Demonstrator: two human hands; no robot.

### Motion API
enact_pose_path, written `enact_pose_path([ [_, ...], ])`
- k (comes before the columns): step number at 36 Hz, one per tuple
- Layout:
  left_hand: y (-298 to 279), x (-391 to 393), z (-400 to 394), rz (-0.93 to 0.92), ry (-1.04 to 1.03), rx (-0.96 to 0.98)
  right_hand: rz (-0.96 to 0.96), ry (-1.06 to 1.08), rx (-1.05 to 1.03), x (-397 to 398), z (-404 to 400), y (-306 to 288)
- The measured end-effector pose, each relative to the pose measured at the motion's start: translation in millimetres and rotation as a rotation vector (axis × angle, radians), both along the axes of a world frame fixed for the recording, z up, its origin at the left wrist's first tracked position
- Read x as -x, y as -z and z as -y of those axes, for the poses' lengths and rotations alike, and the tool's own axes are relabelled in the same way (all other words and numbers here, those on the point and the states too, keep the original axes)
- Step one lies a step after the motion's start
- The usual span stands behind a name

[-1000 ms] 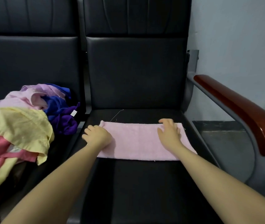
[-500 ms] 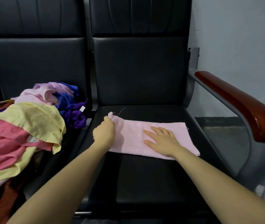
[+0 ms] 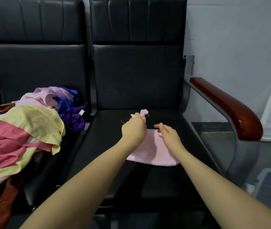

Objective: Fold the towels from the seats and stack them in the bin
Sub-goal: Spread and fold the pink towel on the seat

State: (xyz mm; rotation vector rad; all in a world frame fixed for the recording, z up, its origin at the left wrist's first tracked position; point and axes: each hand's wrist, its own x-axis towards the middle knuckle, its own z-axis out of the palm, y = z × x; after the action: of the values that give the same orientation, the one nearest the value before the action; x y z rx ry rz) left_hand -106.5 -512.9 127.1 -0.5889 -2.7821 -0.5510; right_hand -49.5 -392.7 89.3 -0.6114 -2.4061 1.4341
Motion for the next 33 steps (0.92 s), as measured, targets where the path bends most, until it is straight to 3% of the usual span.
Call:
enact_pose_path([
  [3, 3.6, -18.8, -22.0, 0.097, 0.1, -0.057, 0.007, 0.11, -0.018, -11.3, -17.5, -4.0],
  [8, 12.3, -36.2, -42.8, 0.468, 0.315, -0.071, 0.173, 0.226, -0.077, -23.8, -37.9, 1.0],
  [14, 17.9, -22.1, -26.3, 0.168, 0.073, 0.056, 0.261, 0.281, -0.291, -24.3, -35.4, 11.6],
  [21, 48.3, 2.5, -1.8, 0.268, -0.13, 0.221, 0.57, 0.295, -0.58, -11.4, -18.4, 11.6],
  [29, 63.1, 5.9, 2.5, 0.244, -0.102, 0.148, 0.604, 0.246, -0.527, 2.0, -3.8, 14.3],
  [33, 59.5, 2.9, 1.6, 0.249, -0.111, 0.105, 0.483, 0.202, -0.6, -0.7, 7.7, 13.1],
])
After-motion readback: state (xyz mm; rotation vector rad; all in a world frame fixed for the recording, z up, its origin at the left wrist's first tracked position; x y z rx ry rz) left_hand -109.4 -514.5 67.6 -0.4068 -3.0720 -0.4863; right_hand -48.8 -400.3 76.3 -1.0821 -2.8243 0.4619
